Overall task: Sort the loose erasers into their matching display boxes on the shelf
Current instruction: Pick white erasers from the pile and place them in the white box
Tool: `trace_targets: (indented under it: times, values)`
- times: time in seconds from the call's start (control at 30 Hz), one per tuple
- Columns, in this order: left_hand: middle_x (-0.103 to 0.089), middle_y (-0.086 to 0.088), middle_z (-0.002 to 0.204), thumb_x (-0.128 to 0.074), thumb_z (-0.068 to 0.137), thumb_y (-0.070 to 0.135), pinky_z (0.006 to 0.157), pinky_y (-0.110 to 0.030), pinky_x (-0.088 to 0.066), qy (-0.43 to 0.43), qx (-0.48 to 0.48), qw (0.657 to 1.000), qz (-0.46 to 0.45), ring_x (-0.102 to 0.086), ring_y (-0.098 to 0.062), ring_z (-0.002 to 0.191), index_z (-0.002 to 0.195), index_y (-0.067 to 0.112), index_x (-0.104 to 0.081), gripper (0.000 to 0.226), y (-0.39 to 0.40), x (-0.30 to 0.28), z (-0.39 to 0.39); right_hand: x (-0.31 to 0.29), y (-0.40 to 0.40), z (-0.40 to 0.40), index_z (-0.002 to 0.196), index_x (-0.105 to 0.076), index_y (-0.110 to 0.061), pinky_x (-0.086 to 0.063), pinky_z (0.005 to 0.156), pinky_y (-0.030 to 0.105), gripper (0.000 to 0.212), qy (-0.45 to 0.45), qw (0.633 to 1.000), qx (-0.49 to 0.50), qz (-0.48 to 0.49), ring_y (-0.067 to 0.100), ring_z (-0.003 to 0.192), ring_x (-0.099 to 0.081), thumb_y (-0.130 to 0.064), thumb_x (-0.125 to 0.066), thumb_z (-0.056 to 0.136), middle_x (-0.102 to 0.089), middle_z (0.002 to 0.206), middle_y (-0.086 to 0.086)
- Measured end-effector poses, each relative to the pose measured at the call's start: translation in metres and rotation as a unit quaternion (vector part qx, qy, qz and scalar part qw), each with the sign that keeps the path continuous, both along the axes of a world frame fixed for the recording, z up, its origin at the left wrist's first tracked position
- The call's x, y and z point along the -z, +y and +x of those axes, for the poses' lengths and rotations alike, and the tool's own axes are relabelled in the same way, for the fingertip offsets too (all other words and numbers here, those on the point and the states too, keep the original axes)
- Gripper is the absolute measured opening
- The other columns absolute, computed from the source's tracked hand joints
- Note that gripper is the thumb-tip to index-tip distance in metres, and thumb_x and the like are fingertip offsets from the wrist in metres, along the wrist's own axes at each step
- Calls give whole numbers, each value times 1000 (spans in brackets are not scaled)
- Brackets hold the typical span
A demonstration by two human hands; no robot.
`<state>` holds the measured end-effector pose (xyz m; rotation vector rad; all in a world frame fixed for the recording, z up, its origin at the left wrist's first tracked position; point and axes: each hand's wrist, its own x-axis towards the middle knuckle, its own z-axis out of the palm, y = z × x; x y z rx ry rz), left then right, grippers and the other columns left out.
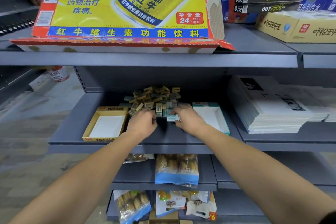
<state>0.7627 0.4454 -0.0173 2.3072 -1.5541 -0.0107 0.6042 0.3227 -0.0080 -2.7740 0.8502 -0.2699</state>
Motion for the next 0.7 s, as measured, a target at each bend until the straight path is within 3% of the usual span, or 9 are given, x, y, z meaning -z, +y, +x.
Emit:
trace_targets:
  times: [0.1, 0.33, 0.53, 0.6, 0.7]
  values:
    - [-60, -3, 113, -58, 86, 21, 81, -36, -50, 4, -1, 1000, -5, -59, -26, 99, 103, 17, -66, 20, -2, -4, 1, -12, 2, 8, 124, -58, -14, -40, 102, 40, 41, -48, 999, -15, 5, 32, 120, -46, -8, -62, 83, -53, 131, 11]
    - [-60, -5, 109, -59, 85, 20, 82, -37, -50, 3, 7, 1000, -8, -57, -26, 100, 102, 15, -66, 19, 1, -4, -1, -7, 6, 7, 124, -57, -13, -43, 100, 42, 43, -50, 998, -19, 17, 32, 120, -46, -6, -62, 82, -50, 131, 11]
    - [-59, -4, 110, -59, 86, 21, 84, -37, -49, 9, 8, 1000, -10, -57, -26, 102, 104, 16, -66, 20, 0, -6, -2, -10, 4, 12, 141, -45, -27, -40, 105, 41, 65, -34, 998, 6, 61, 33, 125, -42, -13, -64, 81, -41, 139, 13]
    - [-59, -5, 110, -59, 86, 21, 83, -37, -49, 11, 13, 1000, -7, -57, -26, 102, 105, 15, -65, 21, -1, -8, -3, -11, 5, 13, 136, -50, -29, -43, 101, 35, 61, -48, 994, 19, 93, 30, 120, -48, -16, -67, 79, -45, 135, 12]
    - [-58, -5, 113, -61, 86, 23, 84, -39, -50, 16, 16, 1000, 4, -57, -27, 104, 113, 16, -62, 28, -2, -8, -3, -11, 7, 15, 121, -58, -18, -48, 80, 26, 45, -105, 982, 76, 140, 24, 103, -60, -26, -74, 79, -61, 116, 8]
